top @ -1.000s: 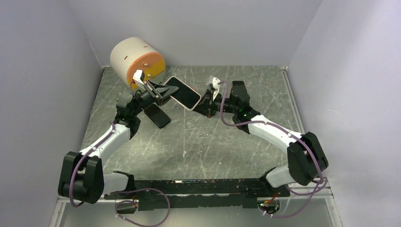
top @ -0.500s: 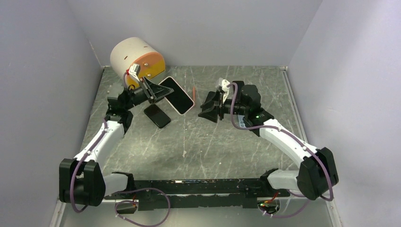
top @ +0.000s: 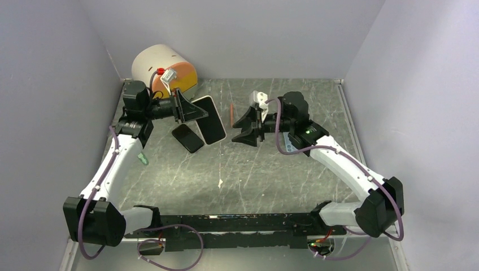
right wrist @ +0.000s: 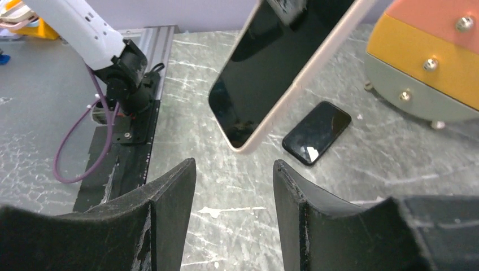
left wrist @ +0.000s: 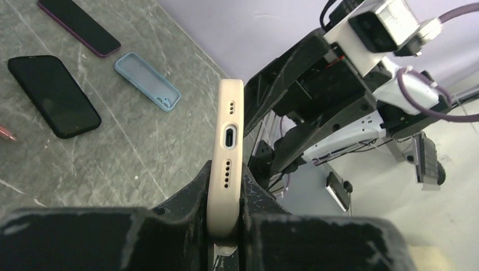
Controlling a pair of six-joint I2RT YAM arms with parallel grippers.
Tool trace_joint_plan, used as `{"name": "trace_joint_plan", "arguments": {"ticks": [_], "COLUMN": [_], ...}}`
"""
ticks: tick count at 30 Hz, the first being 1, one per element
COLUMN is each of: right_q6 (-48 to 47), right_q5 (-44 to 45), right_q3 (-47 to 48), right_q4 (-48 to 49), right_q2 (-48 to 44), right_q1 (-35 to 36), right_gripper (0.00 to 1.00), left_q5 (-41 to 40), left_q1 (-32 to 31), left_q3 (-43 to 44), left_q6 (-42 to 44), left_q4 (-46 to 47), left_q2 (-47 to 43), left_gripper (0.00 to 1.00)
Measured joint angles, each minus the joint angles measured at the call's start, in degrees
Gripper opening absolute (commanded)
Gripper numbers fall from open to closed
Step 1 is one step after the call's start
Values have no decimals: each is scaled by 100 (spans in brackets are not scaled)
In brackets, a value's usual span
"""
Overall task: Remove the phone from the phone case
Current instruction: Remove the phone case from the phone.
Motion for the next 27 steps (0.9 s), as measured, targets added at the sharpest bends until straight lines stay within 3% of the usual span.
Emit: {"name": "trace_joint_plan", "arguments": {"ticks": [7, 18, 27], "right_q6": [-326, -977, -1248], "right_q5": [-116, -111, -190], "right_q3": [629, 1279, 1486], "right_q4": [-511, -1523, -1937], "right_q2": [393, 994, 1172], "right_q1": [372, 662, 767], "right_gripper": [54, 48, 31], "left_q5": [275, 691, 824], "left_q1": [0, 0, 2], "left_q3": [195, 286, 374], "left_q6": [737, 1158, 1432], "left_q4": [-638, -927, -1119], "left_q2": [-4, -140, -308], "left_gripper": [3, 3, 3]}}
